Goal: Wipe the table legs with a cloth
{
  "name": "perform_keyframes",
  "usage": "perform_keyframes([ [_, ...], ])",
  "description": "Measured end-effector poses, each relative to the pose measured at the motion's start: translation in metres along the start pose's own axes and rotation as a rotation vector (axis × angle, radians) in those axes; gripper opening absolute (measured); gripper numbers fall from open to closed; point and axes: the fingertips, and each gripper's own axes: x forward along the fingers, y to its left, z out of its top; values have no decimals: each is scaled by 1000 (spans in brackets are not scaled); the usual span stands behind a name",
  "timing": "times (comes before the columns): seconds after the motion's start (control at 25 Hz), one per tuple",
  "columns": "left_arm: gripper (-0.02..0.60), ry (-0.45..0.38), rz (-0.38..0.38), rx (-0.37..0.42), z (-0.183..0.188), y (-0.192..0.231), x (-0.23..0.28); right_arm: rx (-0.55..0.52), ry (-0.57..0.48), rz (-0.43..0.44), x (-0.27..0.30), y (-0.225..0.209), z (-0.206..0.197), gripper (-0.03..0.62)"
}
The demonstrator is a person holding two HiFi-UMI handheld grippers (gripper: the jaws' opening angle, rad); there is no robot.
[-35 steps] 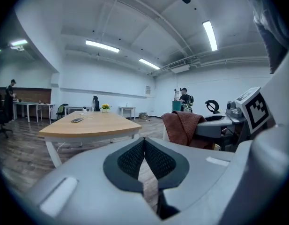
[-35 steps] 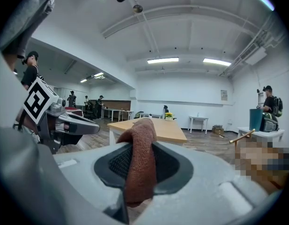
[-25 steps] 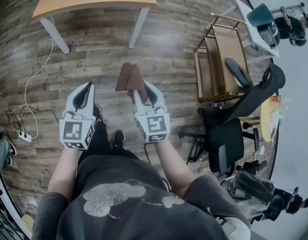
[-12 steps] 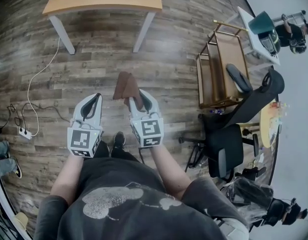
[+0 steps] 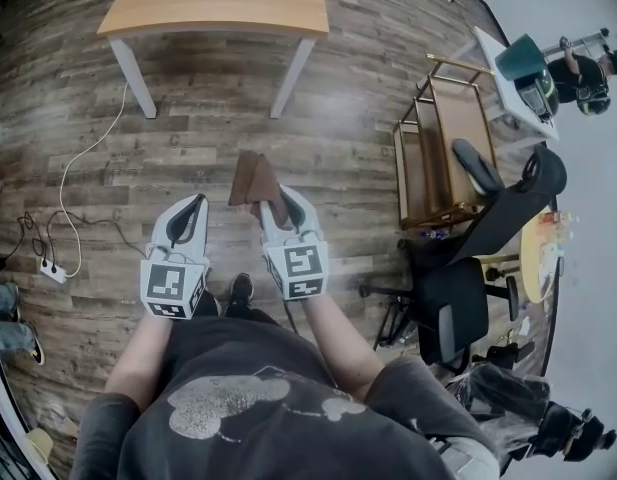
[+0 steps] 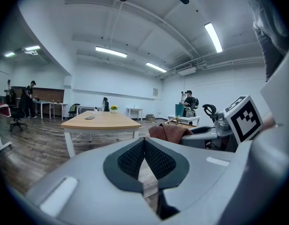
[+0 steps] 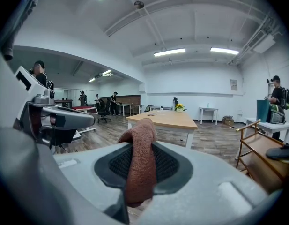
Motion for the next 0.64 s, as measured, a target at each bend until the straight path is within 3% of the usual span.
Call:
perform_keyframes([
  [0.64,20,8,-14,-11,0,-4,1,10,37,22,-4,-1,-12,80],
])
